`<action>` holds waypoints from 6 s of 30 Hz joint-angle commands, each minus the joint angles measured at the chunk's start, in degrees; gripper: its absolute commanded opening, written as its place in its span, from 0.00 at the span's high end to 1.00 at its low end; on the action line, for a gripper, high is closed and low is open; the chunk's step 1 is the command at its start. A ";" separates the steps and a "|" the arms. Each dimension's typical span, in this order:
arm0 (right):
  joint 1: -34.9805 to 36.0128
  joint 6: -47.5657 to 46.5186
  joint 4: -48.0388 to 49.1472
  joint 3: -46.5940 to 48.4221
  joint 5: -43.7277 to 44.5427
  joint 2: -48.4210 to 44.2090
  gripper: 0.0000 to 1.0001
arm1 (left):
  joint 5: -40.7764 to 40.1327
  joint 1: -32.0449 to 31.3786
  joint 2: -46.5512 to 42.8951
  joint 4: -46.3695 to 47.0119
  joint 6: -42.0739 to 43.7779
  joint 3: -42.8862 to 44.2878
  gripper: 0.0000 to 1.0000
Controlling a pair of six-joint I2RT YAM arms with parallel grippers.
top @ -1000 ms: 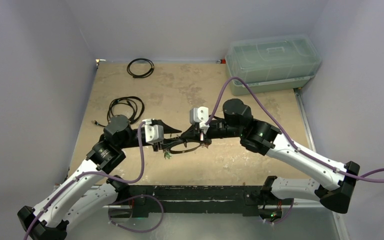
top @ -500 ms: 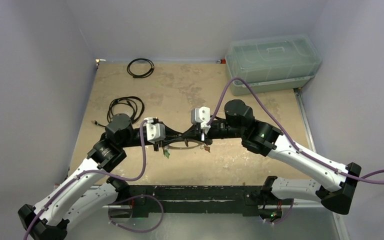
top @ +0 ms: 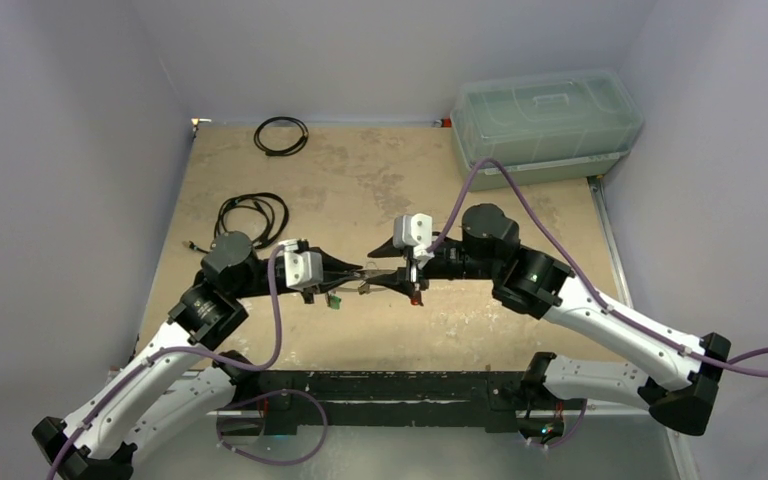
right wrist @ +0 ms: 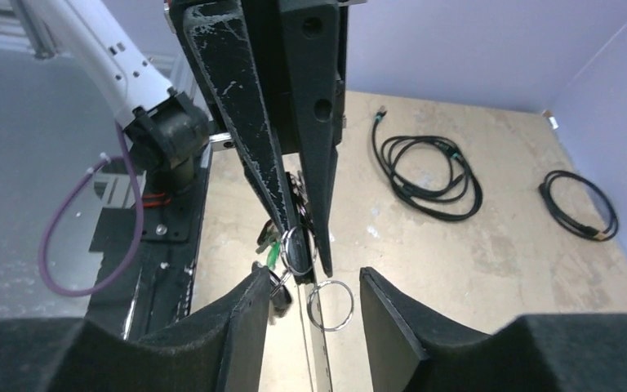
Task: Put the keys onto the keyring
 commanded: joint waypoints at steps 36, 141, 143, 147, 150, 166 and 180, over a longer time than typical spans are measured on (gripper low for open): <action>0.04 3.11 7.06 -0.43 1.14 -2.60 0.50 | 3.05 3.02 -1.80 10.83 -5.85 0.66 1.00; 3.65 3.11 10.99 -1.16 3.08 1.72 1.00 | 6.94 3.76 -0.07 11.13 -6.93 1.10 1.00; 3.65 4.74 11.25 -1.11 5.25 1.69 1.00 | 5.54 3.75 -0.08 9.54 -5.72 1.36 0.98; 3.56 13.07 15.73 -1.46 6.13 1.61 1.00 | 3.52 3.77 -0.88 8.14 -4.41 1.20 0.79; 3.56 18.34 17.79 -1.68 9.13 1.86 1.00 | 2.33 3.73 -1.91 7.70 -3.73 1.13 0.69; -1.04 35.26 24.97 -6.14 17.85 -0.99 1.00 | -3.46 3.80 -5.99 4.94 -0.80 1.76 0.45; -4.85 42.06 28.64 -8.17 23.90 -2.36 1.00 | -9.91 3.73 -3.66 12.60 -15.67 3.99 0.41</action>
